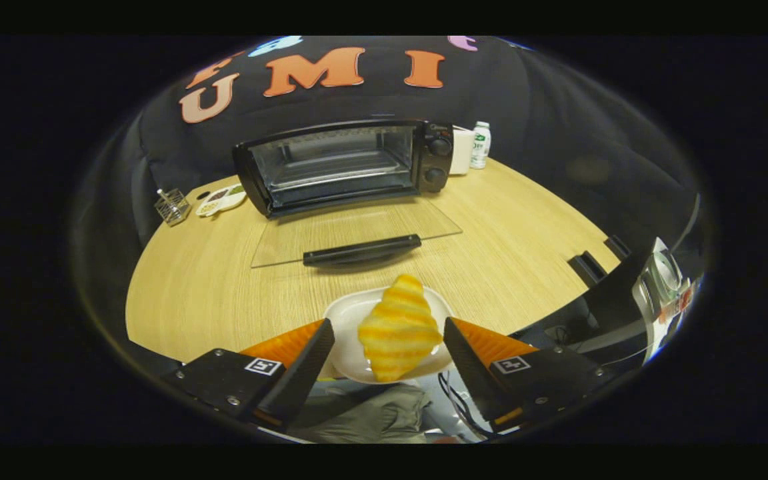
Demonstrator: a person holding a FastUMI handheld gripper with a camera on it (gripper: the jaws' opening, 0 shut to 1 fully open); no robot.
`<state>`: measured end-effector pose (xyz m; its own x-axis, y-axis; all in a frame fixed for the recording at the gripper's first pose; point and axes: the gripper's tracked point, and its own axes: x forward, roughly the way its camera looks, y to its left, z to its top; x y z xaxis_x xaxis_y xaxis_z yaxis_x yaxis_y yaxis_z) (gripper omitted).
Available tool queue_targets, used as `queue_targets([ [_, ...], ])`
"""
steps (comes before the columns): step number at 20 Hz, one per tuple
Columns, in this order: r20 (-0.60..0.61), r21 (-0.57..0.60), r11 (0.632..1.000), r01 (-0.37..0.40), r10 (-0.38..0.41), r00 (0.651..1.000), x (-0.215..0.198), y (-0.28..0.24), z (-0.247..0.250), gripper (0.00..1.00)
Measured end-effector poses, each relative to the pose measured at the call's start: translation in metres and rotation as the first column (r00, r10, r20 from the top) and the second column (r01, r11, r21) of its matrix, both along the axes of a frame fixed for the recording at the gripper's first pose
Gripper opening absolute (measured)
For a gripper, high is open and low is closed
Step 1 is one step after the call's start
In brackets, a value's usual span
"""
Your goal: Open the toaster oven, put the food inside, and close the toaster oven door.
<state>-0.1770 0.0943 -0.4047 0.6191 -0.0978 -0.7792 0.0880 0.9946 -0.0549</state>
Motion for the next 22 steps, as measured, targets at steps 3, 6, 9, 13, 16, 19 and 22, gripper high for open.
queue_targets([
  [3, -0.021, -0.003, 1.0, 0.02, -0.021, 1.0, -0.009, 0.001, -0.009, 0.99],
  [6, -0.059, -0.003, 0.999, 0.036, -0.036, 0.998, -0.017, 0.002, -0.018, 0.99],
  [9, -0.099, 0.002, 0.998, 0.064, -0.064, 0.993, -0.027, 0.001, -0.03, 0.99],
  [13, -0.12, -0.002, 0.998, 0.057, -0.057, 0.991, -0.033, 0.001, -0.036, 1.0],
  [16, -0.116, -0.016, 0.998, 0.061, -0.063, 0.991, -0.031, -0.003, -0.04, 0.96],
  [19, -0.122, 0.006, 0.998, 0.055, -0.054, 0.991, -0.033, 0.004, -0.045, 0.73],
  [22, -0.114, -0.01, 0.999, 0.032, -0.033, 0.993, -0.032, 0.005, -0.048, 0.55],
])
